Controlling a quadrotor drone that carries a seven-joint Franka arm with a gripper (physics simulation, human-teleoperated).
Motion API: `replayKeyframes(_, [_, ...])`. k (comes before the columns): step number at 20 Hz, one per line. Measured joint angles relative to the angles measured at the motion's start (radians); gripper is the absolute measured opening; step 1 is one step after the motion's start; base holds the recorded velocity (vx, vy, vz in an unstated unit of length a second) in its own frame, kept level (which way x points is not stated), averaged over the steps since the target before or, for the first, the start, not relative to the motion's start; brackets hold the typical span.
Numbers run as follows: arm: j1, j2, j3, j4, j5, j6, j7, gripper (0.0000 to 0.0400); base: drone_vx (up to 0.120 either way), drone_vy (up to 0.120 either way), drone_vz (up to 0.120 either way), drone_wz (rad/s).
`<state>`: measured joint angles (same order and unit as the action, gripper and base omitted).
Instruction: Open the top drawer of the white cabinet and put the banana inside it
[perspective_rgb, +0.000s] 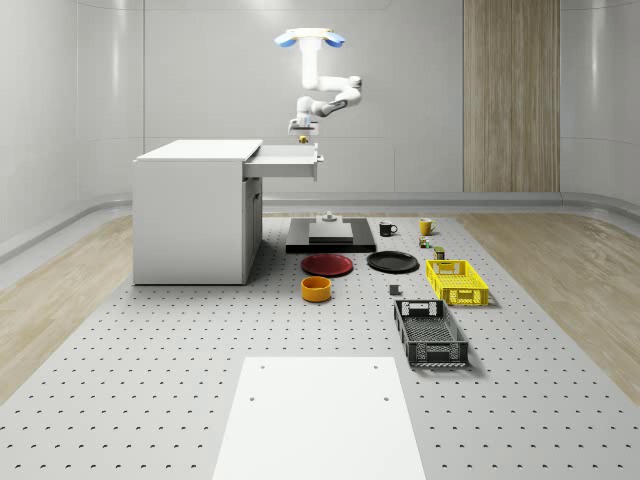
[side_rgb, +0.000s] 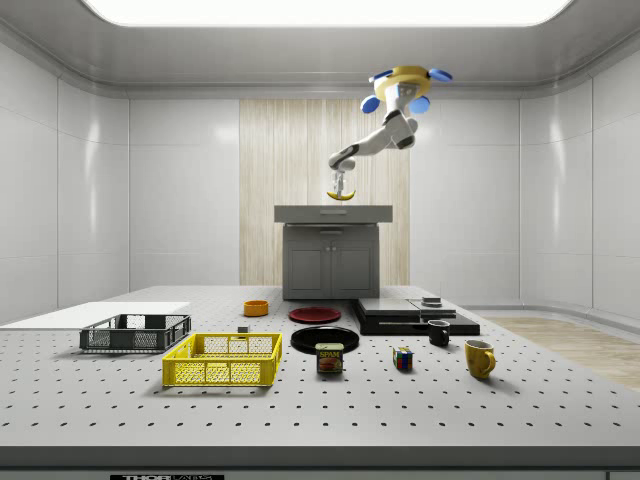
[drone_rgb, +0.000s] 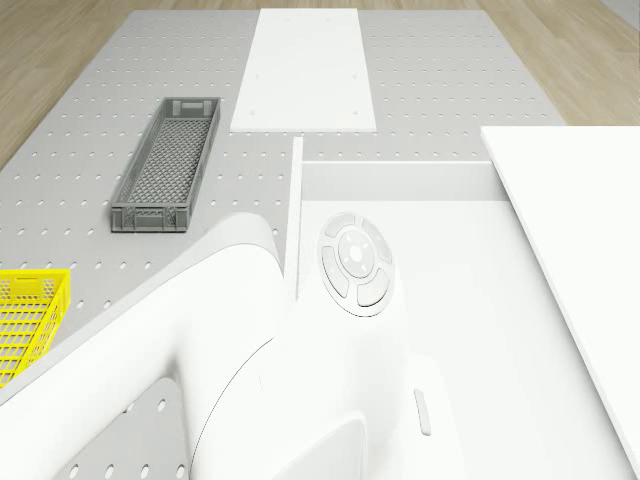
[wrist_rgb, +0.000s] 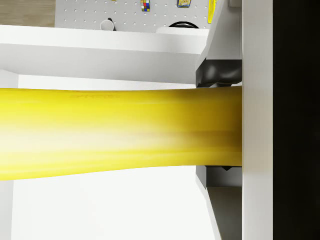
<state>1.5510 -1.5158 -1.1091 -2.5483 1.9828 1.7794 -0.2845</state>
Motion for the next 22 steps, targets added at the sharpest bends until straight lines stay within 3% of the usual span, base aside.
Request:
replayKeyframes(6, [0.002, -0.002, 0.001, 0.001, 0.000, 0.003, -0.001, 0.0190, 0.000, -0.113, 0.000, 0.000])
replayKeyframes(22, [0.055, 0.051, 0.140, 0.111, 0.125, 0.083, -0.002, 0.0190, 0.000, 0.000, 0.000, 0.000])
